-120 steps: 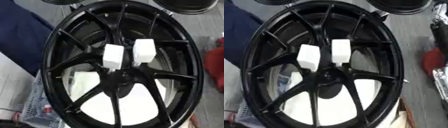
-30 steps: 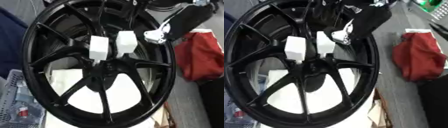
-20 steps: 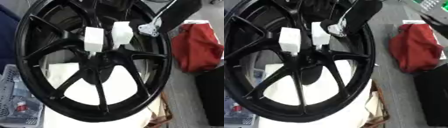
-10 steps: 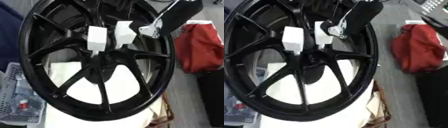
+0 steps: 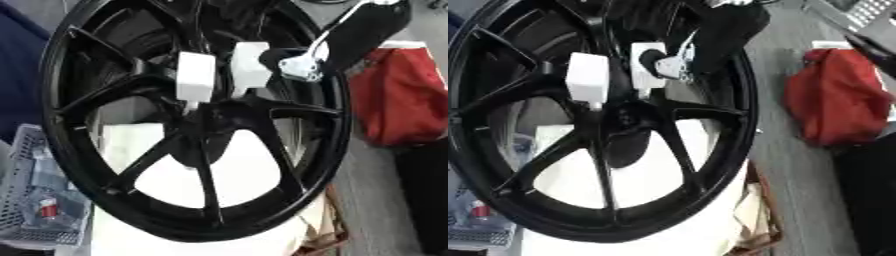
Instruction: Pull the pin out of the wheel hub.
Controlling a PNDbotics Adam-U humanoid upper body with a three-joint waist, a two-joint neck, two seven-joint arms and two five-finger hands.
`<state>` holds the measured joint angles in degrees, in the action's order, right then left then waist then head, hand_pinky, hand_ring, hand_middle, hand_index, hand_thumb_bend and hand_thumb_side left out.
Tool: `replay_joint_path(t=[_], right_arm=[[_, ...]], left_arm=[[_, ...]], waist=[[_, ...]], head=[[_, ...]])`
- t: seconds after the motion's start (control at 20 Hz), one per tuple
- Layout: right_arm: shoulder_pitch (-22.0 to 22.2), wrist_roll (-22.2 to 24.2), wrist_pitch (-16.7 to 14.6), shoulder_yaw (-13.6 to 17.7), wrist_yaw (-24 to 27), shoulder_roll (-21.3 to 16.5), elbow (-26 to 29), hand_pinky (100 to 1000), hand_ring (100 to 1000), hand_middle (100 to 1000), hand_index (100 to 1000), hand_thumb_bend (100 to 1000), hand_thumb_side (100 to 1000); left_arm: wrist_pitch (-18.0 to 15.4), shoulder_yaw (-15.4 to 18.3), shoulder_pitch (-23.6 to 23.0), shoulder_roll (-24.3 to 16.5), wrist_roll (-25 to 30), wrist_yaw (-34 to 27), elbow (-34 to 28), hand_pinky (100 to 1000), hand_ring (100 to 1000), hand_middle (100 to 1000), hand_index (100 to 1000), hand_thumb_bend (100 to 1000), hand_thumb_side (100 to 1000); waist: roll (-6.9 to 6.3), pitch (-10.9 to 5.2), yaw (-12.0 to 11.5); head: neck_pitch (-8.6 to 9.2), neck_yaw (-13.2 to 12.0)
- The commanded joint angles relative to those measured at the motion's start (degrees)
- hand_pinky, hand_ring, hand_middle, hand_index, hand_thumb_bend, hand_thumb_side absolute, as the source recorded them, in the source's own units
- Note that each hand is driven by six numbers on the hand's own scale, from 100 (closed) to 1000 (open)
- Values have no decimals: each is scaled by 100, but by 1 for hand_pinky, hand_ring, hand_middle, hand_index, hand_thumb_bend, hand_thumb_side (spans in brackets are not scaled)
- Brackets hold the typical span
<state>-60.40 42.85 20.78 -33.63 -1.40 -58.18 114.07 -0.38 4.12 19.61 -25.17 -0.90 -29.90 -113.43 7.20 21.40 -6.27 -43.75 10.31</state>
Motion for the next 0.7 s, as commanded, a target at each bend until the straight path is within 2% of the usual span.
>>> replay_joint_path(t=[0.05, 0.35, 0.7], right_arm=[[-30, 38, 99, 43, -145, -103, 52, 942, 894, 862, 1000, 100, 355], [14, 63, 228, -11, -356, -62, 52, 947, 901, 868, 1000, 100, 320], [92, 5, 306, -61, -341, -34, 52, 950, 903, 873, 1000, 100, 371]], left_arm=[[17, 51, 61, -39, -3, -51, -117, 886, 606, 701, 886, 121, 859], [44, 44, 70, -8, 2, -70, -117, 886, 606, 701, 886, 124, 861], [51, 48, 95, 22, 5, -73, -117, 885, 606, 701, 885, 125, 861]], waist=[[-53, -160, 0], [-38, -164, -20], [-28, -125, -64]], head=[[-36, 44], [-36, 61], [-36, 34]])
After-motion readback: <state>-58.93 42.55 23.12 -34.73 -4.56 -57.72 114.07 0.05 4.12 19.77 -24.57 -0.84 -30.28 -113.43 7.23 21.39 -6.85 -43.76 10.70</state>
